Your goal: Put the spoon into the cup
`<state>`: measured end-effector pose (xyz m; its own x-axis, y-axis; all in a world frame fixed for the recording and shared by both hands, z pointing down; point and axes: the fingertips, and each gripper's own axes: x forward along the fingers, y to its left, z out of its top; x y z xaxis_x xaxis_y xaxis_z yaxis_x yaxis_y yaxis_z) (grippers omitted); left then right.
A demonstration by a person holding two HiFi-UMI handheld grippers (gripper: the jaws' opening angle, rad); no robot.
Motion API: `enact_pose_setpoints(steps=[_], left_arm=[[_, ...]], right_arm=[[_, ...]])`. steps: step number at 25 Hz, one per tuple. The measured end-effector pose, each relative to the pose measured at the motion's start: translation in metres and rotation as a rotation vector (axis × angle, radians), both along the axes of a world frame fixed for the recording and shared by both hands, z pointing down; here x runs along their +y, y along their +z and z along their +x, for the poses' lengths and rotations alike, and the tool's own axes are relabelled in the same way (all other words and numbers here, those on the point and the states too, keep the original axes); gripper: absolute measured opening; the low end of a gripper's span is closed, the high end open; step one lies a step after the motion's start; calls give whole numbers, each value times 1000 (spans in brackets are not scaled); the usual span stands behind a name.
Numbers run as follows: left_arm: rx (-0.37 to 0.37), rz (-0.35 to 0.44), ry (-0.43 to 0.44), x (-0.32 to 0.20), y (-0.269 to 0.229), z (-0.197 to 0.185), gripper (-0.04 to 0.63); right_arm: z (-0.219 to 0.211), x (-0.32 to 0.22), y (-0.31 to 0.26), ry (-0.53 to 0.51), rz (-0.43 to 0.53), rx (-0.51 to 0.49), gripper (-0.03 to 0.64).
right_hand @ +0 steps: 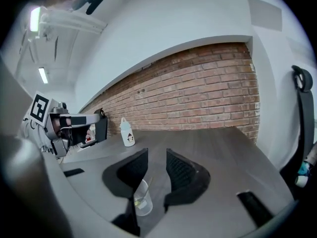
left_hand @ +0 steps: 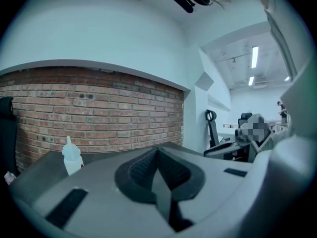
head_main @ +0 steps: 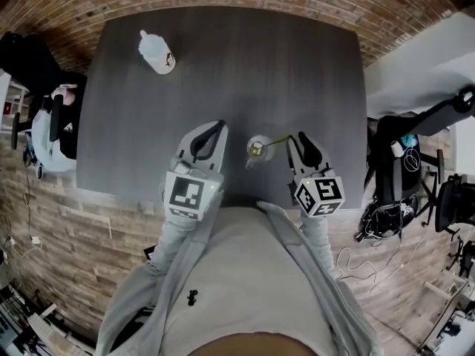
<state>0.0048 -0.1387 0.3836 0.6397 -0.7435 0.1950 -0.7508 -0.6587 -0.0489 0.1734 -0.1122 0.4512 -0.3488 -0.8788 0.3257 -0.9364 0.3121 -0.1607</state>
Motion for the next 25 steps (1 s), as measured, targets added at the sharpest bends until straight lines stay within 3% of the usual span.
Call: enact_pose_setpoints(steps=[15,25], left_arm=[[26,65,-72,-5,-35,-24,20],[11,78,-112,-3,-36,-39,19]], right_arm=[[-12,-16,-108,-76,308,57,106],[-11,-3,-123,-67,353,67,32]])
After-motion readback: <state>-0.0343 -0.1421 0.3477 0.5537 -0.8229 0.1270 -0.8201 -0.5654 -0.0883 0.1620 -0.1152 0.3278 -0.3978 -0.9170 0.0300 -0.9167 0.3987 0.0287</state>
